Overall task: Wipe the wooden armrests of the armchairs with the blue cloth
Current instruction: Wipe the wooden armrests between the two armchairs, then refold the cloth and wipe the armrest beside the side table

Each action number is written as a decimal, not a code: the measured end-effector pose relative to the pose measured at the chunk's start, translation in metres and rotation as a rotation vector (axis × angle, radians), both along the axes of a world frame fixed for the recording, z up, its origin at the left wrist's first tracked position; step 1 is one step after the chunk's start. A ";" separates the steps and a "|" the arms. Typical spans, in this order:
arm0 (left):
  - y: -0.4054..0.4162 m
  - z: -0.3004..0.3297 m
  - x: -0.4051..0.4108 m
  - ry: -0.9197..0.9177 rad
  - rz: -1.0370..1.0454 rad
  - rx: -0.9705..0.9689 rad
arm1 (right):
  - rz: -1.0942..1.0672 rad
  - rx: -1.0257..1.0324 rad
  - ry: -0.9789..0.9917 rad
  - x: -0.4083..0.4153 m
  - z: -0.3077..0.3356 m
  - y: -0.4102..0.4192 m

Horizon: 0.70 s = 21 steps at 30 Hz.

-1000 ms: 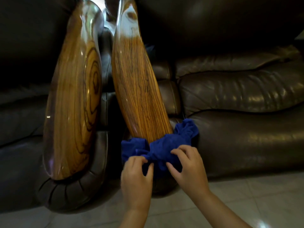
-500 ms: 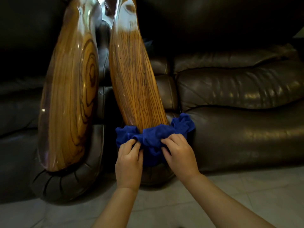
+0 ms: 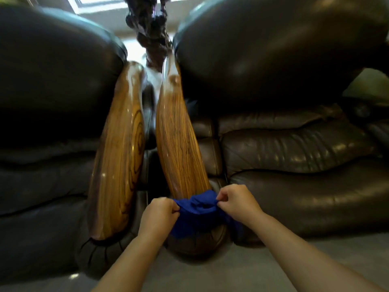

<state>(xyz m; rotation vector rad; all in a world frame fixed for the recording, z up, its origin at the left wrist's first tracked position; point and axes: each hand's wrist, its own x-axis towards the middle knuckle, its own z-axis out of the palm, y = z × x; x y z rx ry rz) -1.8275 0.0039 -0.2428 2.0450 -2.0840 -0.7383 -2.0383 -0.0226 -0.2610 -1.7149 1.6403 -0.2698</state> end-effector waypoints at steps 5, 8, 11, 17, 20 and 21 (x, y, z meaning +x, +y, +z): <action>-0.017 0.114 0.000 0.032 0.021 -0.055 | 0.001 -0.105 0.060 -0.014 0.116 -0.018; -0.026 0.190 -0.009 0.061 0.066 -0.100 | -0.035 -0.222 0.068 -0.021 0.198 -0.028; -0.036 0.263 -0.019 0.118 0.124 -0.166 | -0.059 -0.338 0.061 -0.033 0.281 -0.035; -0.041 0.404 -0.045 0.195 0.062 -0.347 | -0.114 -0.511 0.039 -0.076 0.440 -0.017; -0.036 0.463 -0.061 0.238 -0.007 -0.418 | -0.123 -0.586 0.022 -0.104 0.500 0.005; -0.033 0.478 -0.067 0.271 -0.025 -0.426 | -0.137 -0.600 0.016 -0.113 0.515 0.015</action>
